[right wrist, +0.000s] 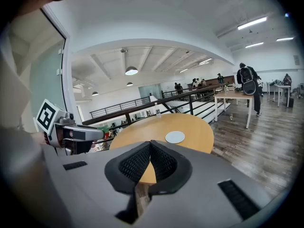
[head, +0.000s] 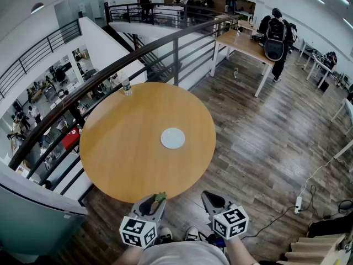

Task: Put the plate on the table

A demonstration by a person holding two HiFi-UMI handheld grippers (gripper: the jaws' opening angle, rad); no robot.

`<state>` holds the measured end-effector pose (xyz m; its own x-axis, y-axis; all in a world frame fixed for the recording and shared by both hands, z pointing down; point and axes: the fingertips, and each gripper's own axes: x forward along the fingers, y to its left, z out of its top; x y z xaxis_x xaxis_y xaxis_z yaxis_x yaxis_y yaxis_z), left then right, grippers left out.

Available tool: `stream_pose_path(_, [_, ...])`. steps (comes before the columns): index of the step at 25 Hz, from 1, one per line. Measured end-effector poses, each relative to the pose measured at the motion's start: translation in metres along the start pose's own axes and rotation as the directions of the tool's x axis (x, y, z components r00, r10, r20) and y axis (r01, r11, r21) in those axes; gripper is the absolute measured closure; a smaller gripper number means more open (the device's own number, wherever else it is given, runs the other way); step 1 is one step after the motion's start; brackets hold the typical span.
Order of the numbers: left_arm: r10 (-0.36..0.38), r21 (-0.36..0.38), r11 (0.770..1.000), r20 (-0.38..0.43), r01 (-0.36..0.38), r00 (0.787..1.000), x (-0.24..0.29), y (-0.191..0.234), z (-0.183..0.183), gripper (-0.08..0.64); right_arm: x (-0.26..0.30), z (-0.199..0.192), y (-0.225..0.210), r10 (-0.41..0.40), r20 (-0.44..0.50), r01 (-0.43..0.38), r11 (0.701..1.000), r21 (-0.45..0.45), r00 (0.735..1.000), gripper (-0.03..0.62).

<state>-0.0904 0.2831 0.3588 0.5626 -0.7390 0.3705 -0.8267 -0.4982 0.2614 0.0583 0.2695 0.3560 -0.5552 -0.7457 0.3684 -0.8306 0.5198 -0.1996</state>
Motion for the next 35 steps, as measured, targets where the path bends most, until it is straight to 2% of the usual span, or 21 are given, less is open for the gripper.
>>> stream_pose_path(17, [0.001,0.000,1.000,-0.013,-0.001,1.000,-0.001,0.002,-0.003,0.412,-0.003,-0.003,0.000,0.001,-0.014,-0.001,1.000,-0.005,1.000,0.568])
stream_pose_path(21, [0.007,-0.008,1.000,-0.010,-0.007,1.000,-0.003,0.009,-0.003,0.413,0.003,-0.003,0.003,-0.012,-0.019,0.011,0.999,-0.035,1.000,0.568])
stream_pose_path(29, [0.014,-0.026,1.000,0.003,-0.014,1.000,-0.013,0.042,-0.003,0.413,0.033,0.003,0.021,-0.014,-0.026,0.013,0.999,-0.036,1.000,0.568])
stream_pose_path(35, [-0.024,0.039,0.999,0.008,0.024,1.000,-0.026,0.057,0.002,0.413,0.057,0.010,0.049,-0.011,-0.019,0.010,0.998,-0.059,1.000,0.568])
